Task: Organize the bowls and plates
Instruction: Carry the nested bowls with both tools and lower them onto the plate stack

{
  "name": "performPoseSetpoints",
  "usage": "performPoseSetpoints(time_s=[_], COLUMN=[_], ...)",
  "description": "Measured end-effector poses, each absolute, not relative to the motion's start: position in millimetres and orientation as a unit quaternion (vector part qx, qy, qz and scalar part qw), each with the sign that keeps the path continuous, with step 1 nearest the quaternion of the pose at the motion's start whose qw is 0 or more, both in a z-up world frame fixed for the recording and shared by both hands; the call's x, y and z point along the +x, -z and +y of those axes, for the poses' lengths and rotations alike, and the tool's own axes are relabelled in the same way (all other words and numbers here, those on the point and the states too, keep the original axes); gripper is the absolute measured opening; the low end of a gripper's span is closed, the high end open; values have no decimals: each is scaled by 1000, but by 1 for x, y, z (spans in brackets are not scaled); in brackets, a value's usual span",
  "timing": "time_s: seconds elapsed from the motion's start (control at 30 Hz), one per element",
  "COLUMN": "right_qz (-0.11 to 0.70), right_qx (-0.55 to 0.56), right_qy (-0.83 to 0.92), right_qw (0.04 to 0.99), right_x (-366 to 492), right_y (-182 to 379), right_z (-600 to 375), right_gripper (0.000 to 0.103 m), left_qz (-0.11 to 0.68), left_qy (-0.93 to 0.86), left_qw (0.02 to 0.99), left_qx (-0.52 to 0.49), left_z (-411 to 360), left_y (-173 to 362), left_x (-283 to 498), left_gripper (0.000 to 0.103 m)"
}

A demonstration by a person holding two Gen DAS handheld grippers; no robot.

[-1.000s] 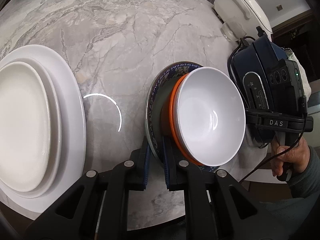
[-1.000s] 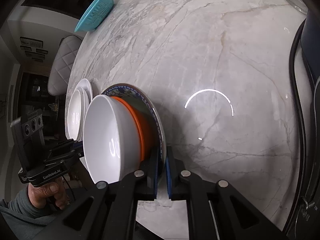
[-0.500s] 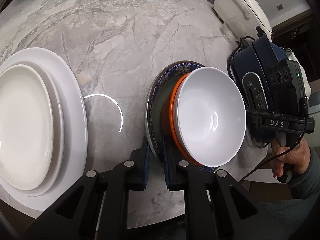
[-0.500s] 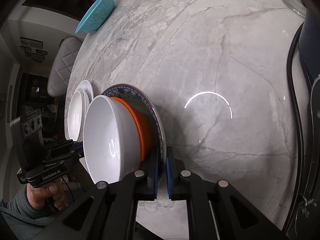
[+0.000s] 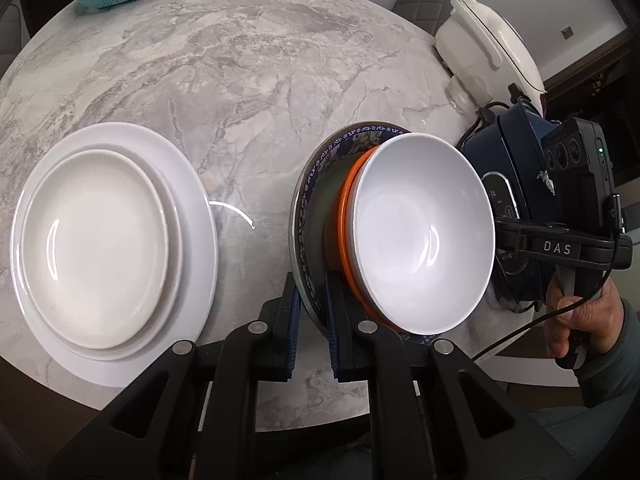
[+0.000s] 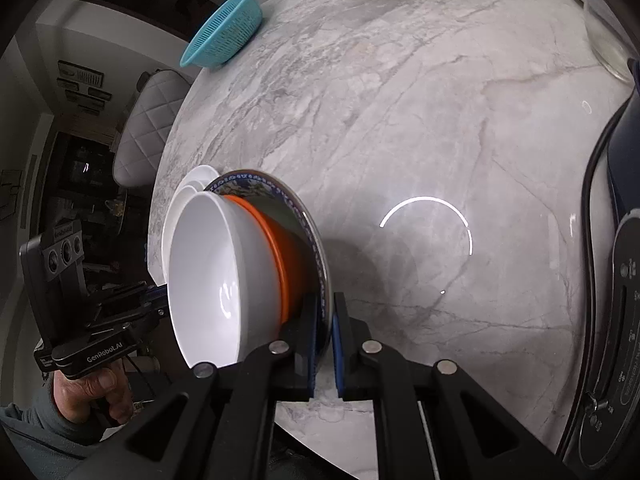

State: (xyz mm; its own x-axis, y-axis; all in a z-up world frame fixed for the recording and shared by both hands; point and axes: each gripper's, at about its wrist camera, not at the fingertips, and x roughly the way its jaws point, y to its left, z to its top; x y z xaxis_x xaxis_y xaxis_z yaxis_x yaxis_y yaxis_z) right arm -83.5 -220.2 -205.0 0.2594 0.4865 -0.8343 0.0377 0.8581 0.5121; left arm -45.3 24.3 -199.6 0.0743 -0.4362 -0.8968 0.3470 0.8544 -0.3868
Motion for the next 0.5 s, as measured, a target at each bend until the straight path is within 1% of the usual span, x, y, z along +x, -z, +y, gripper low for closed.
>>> performPoseSetpoints(time_s=[0.23,0.5], right_qz=[582,581], right_qx=[205,186], right_qy=[-172,-193], right_qw=[768,769], right_x=[-65,-39], right_y=[179,169], right_z=[-180,-110], right_gripper=[9,10], left_qz=[613,610], left_qy=[247,228], left_qw=[748,755], left_qx=[-57,-72], left_z=[76,160], left_y=[168,158], left_x=[-44,-32], left_gripper=[10,10])
